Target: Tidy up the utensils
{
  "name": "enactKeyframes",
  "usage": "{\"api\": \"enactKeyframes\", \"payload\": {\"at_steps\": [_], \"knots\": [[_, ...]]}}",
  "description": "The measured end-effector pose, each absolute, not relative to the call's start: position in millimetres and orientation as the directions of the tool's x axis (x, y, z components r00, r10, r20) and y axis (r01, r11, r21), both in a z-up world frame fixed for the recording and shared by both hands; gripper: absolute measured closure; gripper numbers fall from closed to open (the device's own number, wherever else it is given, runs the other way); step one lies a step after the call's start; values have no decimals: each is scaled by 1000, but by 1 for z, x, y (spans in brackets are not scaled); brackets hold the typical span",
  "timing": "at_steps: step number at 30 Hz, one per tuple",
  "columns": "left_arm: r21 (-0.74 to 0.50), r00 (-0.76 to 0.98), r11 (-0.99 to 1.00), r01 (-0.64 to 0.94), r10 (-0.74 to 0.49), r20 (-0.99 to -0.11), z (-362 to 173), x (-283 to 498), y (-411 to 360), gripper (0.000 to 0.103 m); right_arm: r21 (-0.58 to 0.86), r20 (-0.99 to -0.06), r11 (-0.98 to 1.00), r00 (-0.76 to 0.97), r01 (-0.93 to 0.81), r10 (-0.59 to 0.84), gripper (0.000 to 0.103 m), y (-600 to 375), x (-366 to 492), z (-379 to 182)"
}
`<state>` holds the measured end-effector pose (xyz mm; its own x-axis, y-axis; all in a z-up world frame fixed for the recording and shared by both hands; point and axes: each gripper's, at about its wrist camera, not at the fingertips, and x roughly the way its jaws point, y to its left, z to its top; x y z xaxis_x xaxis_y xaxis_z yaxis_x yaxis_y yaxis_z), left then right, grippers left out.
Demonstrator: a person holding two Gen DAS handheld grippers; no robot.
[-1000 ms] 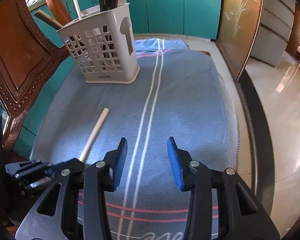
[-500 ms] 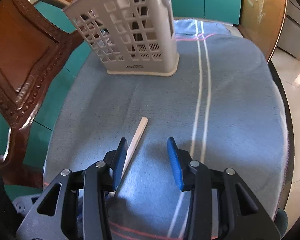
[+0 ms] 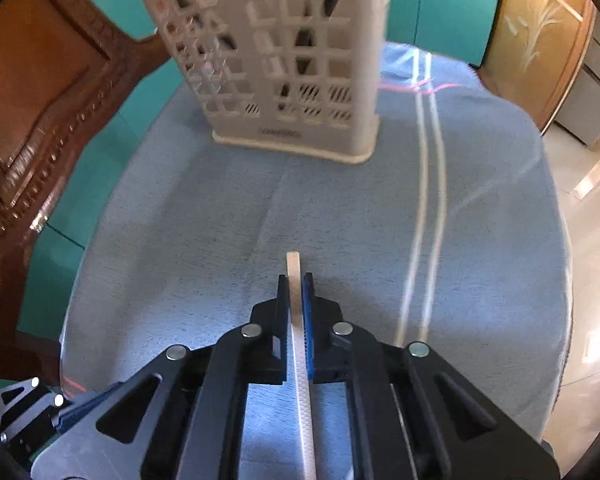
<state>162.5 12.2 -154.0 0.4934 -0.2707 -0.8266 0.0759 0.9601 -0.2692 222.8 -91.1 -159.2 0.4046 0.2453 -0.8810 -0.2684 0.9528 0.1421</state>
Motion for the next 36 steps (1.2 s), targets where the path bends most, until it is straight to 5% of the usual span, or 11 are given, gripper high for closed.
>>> {"api": "enactKeyframes", "payload": {"at_steps": [17,27,36], "knots": [[-225,530,971,83,-234,-815,-139,161,11,72,255,-569,904,702,-344,428,96,-169,159,34],[-197,557,977,84,-210,-804,-126,157,10,70,265,-164,910,916,-317,367,96,-177,190,143],[-187,568,980,67,-191,-800,-123,148,18,68,147,-293,953,909,-264,297,96,-134,253,79]]}}
